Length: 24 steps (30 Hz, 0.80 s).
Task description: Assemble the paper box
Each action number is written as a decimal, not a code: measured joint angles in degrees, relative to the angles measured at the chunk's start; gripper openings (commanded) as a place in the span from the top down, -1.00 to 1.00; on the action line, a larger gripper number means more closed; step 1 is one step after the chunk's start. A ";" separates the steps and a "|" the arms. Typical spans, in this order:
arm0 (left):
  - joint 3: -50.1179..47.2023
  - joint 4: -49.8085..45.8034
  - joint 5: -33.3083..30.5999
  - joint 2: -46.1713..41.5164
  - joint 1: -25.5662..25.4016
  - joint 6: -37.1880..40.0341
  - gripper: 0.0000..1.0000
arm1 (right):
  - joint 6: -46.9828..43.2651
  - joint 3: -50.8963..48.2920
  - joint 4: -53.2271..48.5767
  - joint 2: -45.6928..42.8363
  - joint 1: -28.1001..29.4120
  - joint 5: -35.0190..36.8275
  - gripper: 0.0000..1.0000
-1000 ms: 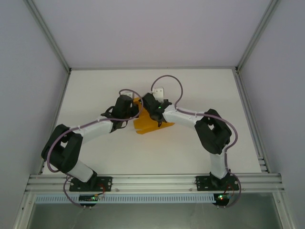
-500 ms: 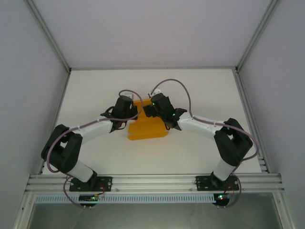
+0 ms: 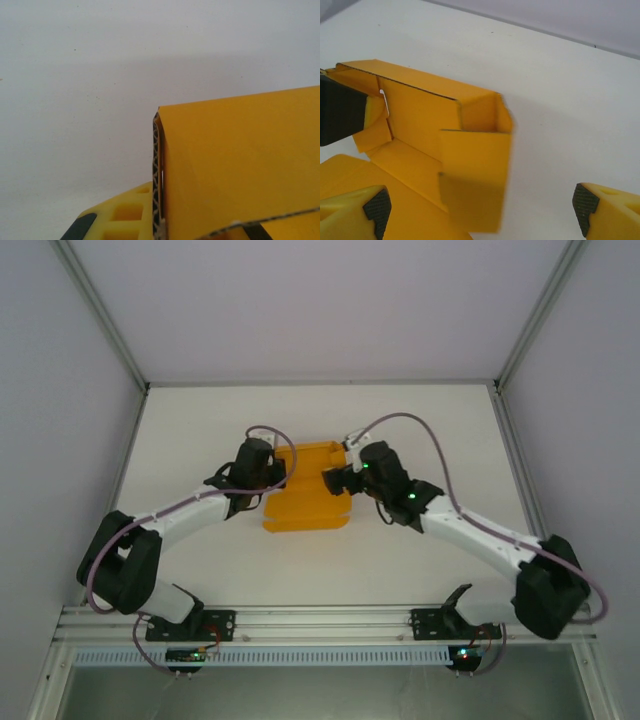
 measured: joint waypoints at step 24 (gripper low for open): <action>-1.46 1.38 1.92 -0.02 0.63 2.75 1.00 | -3.54 7.34 -2.86 15.98 -12.13 -30.16 -0.01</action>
